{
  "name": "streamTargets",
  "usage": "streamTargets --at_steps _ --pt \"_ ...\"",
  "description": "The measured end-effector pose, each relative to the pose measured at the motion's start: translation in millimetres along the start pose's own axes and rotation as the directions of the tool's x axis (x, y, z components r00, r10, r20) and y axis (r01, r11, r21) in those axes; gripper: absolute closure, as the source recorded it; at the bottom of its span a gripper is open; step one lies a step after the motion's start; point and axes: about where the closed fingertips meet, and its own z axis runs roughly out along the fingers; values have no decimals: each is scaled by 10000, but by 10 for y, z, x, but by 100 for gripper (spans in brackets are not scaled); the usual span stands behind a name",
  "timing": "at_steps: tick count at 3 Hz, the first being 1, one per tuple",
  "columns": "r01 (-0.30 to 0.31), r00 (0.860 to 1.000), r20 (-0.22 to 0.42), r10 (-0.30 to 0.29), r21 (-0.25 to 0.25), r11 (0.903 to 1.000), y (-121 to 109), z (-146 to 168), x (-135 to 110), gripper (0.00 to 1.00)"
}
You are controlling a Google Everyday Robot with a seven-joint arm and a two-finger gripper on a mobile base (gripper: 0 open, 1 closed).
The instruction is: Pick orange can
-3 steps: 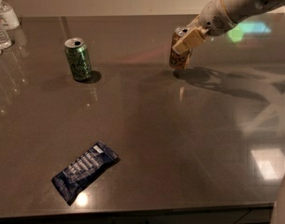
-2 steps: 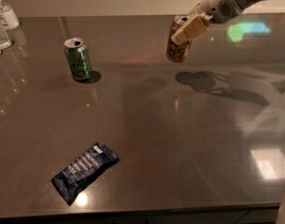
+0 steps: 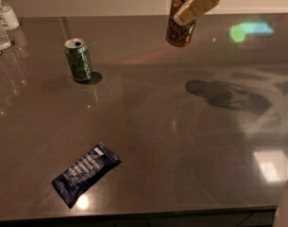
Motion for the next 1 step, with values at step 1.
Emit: streamTargets --at_steps 1 --pt "0 10000 1 0 0 10000 0 1 0 100"
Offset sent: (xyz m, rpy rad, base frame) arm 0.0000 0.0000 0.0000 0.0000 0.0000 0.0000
